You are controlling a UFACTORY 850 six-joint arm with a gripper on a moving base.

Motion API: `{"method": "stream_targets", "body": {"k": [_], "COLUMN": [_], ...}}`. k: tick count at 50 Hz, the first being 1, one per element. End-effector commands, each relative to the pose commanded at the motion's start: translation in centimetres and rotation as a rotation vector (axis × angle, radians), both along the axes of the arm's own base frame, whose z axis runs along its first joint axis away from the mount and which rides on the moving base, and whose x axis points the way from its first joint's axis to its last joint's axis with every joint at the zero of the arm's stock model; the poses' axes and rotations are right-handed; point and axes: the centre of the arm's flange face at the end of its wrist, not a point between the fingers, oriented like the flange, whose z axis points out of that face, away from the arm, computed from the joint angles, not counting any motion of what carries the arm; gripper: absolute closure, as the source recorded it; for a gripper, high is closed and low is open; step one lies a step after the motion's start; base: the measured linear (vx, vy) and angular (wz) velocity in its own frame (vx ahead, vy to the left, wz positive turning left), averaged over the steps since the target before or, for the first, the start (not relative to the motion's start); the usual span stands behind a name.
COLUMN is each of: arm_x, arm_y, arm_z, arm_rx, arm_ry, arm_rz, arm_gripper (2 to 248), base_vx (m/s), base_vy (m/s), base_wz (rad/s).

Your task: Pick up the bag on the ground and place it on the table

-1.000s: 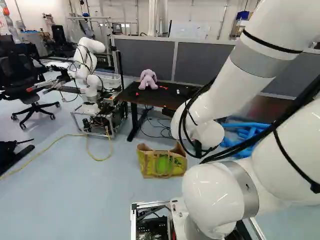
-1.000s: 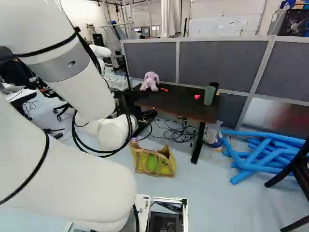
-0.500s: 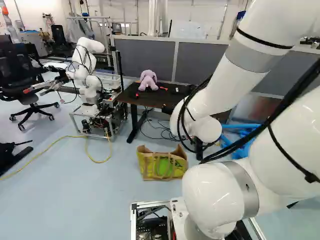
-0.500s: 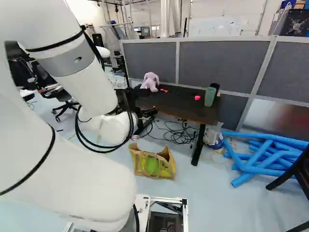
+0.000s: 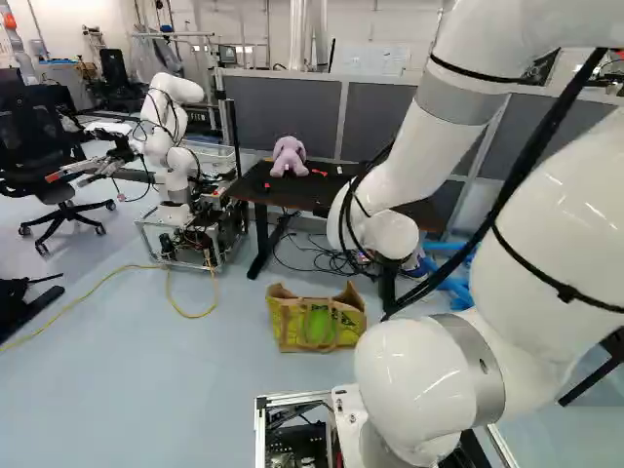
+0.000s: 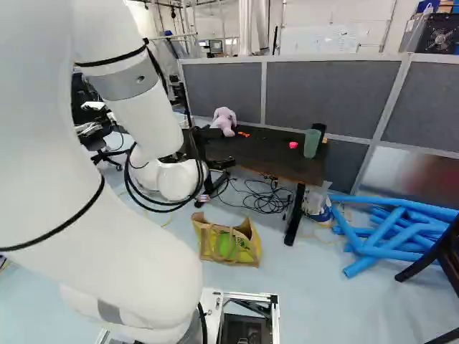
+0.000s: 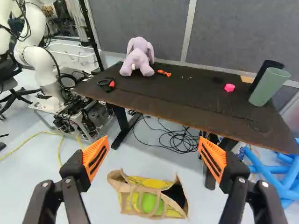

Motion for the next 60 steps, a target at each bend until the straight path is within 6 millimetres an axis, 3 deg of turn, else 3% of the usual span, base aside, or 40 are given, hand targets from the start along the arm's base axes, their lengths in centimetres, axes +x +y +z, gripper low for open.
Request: {"method": "stream_targets", "body": {"k": [60], "arm_x": [11.1], "arm_y": [0.5], "arm_z": [-8.1], "arm_rx": [-0.037], "arm_ry": [0.302], "arm_rz": [0.096], "arm_gripper": [3], "base_vx": [0.000], "base_vy": [0.000], "base_wz": [0.000]}}
